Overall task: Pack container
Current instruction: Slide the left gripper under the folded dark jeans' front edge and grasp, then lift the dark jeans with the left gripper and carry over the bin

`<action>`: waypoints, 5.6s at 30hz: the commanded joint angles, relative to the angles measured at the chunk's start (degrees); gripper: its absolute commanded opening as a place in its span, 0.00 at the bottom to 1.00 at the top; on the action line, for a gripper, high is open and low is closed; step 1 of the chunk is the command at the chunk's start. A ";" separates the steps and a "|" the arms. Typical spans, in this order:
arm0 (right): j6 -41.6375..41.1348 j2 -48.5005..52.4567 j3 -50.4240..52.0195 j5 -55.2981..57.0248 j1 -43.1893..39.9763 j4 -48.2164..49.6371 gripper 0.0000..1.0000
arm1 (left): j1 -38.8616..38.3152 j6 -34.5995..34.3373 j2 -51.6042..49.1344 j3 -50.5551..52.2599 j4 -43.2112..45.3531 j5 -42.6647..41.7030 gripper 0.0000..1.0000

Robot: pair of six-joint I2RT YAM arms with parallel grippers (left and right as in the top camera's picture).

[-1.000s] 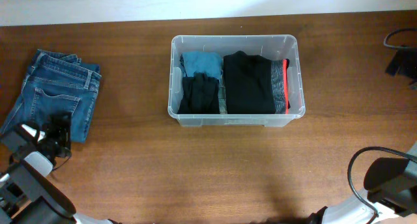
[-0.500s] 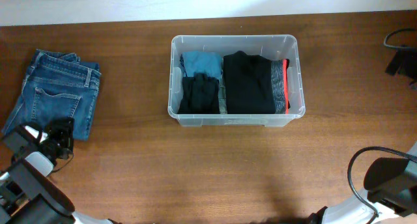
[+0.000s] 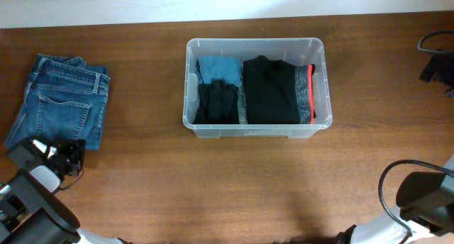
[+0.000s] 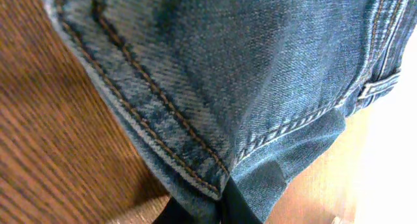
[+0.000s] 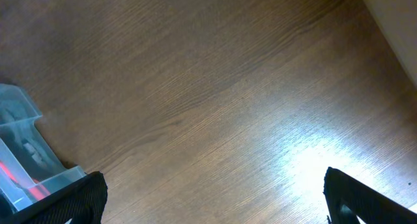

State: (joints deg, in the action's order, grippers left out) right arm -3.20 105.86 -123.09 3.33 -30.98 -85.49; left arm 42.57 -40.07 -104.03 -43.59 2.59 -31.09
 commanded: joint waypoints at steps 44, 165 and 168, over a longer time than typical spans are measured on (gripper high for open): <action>-0.20 0.07 0.31 -0.11 -0.17 0.00 0.99 | -8.28 8.57 16.55 -4.13 -36.98 10.45 0.73; -0.20 0.07 0.31 -0.11 -0.17 0.00 0.99 | -63.49 18.51 -14.86 -75.54 1.31 -29.77 0.00; -0.20 0.04 0.31 -0.11 -0.17 0.00 0.99 | -64.94 20.74 -15.13 -75.54 1.29 -30.23 0.00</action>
State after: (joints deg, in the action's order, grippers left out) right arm -3.18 105.86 -123.09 3.33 -30.98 -85.52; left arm -21.08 -26.04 -121.01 -115.50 1.85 -59.81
